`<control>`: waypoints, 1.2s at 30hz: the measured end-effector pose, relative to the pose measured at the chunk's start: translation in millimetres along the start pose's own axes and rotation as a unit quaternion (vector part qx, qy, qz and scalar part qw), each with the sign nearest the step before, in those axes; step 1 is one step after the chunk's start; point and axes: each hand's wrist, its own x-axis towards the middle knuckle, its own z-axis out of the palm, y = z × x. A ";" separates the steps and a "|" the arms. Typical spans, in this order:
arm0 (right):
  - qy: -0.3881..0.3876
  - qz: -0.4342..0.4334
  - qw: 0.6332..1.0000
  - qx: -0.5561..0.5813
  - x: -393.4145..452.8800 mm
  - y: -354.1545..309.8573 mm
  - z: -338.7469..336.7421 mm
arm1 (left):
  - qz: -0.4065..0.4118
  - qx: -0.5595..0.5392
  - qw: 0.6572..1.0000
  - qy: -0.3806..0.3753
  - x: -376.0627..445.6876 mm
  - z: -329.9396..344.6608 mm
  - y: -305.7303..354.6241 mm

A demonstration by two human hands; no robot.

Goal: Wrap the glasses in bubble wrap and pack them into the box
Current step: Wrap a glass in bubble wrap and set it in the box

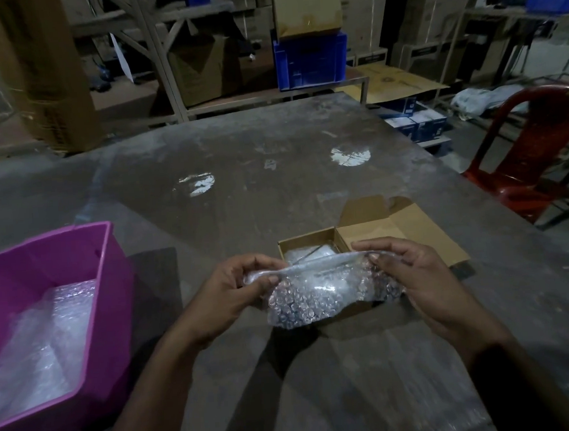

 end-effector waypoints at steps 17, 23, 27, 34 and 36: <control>-0.020 0.005 0.996 -0.083 8.5 3.3 -36.5 | -0.005 0.027 0.998 0.050 7.6 27.4 0.2; -0.047 -0.001 0.995 -0.083 11.7 4.9 -46.4 | -0.015 0.060 0.996 0.059 8.9 39.0 2.9; -0.074 0.002 0.995 -0.064 14.3 4.8 -51.1 | -0.044 0.033 0.996 0.070 7.5 45.1 2.0; -0.096 0.020 0.995 -0.035 13.7 3.0 -58.4 | -0.017 0.014 0.996 0.081 2.8 45.9 6.2; -0.086 0.008 0.996 -0.039 14.0 1.7 -60.0 | -0.011 -0.003 0.998 0.067 2.1 45.0 8.5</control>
